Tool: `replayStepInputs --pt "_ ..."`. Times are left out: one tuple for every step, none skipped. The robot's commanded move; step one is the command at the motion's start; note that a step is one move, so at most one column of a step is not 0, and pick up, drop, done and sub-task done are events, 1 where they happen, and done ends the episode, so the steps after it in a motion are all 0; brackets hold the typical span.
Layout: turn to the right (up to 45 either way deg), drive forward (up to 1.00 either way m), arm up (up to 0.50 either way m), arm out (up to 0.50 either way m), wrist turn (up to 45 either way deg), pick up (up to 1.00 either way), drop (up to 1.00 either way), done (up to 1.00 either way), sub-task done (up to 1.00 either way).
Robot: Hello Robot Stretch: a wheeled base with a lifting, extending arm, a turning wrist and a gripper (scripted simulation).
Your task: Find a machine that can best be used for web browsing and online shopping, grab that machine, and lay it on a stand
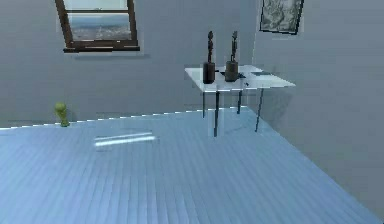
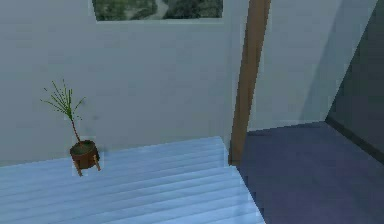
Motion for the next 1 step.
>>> replayStepInputs --pt "-3.0 0.00 0.00 0.00 0.0 0.00 0.00 0.00 0.00"
